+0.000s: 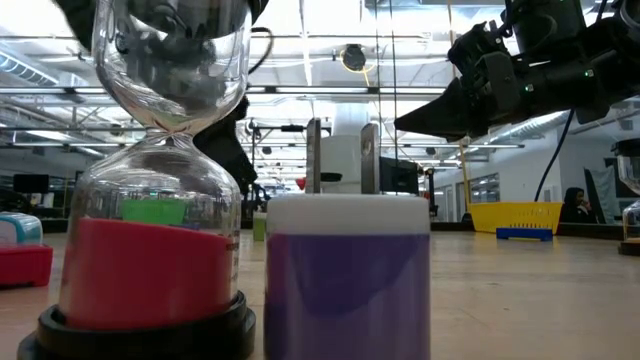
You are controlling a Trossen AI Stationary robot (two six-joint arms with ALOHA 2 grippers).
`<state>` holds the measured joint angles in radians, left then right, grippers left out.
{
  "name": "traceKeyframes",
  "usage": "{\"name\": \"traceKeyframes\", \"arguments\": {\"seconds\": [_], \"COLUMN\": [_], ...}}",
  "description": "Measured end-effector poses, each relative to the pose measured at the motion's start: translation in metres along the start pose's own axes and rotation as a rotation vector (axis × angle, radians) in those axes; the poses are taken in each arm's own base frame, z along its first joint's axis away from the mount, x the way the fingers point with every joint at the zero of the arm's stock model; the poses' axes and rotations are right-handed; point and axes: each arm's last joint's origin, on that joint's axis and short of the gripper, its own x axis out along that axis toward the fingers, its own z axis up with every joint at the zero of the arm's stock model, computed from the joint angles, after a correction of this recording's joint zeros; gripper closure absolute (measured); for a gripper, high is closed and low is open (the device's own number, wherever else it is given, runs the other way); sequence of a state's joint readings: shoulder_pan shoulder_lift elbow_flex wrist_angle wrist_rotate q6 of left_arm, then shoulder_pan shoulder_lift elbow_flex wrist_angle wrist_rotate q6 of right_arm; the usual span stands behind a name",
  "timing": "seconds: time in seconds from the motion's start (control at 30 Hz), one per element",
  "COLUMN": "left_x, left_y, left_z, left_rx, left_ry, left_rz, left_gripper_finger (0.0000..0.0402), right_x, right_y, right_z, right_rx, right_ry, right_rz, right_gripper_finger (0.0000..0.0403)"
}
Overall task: Pick & Place Office items
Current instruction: Put the green charger adapter into the black bin
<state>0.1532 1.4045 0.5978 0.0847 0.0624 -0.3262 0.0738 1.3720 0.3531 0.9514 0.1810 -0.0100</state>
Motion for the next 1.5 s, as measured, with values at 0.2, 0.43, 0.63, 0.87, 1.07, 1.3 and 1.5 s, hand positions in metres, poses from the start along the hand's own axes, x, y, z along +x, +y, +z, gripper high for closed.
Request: {"name": "traceKeyframes", "arguments": {"seconds": [0.2,0.43,0.63,0.87,1.07,1.3,1.5], "left_x": [-0.006,0.0,0.018,0.036,0.037,0.046,0.055], "left_y": [-0.018,-0.024,-0.021,-0.019,-0.017,-0.003,0.006], "left_z": [0.033,0.051,0.05,0.047,0.048,0.052,0.047], "left_rx": [-0.05,-0.226,-0.292,-0.298,-0.289,-0.322,-0.352], "left_ry": [0.146,0.23,0.315,0.349,0.331,0.292,0.325], "left_rz": [0.143,0.188,0.205,0.234,0.254,0.297,0.289], "left_gripper_finger": [0.0125,0.0077,0.0071,0.0079,0.008,0.008,0.008], "right_x": [0.0,0.0,0.0,0.0,0.0,0.0,0.0], "right_y": [0.0,0.0,0.0,0.0,0.0,0.0,0.0], "right_z": [0.0,-0.001,-0.001,-0.001,-0.001,-0.001,-0.001], "right_rx": [0.001,0.004,0.004,0.003,0.003,0.003,0.002], "right_ry": [0.004,0.007,0.011,0.013,0.014,0.013,0.014], "right_rz": [0.0,0.0,0.002,0.002,0.003,0.003,0.002], "right_gripper_finger": [0.0401,0.0402,0.0402,0.0402,0.0401,0.0401,0.0401]}}
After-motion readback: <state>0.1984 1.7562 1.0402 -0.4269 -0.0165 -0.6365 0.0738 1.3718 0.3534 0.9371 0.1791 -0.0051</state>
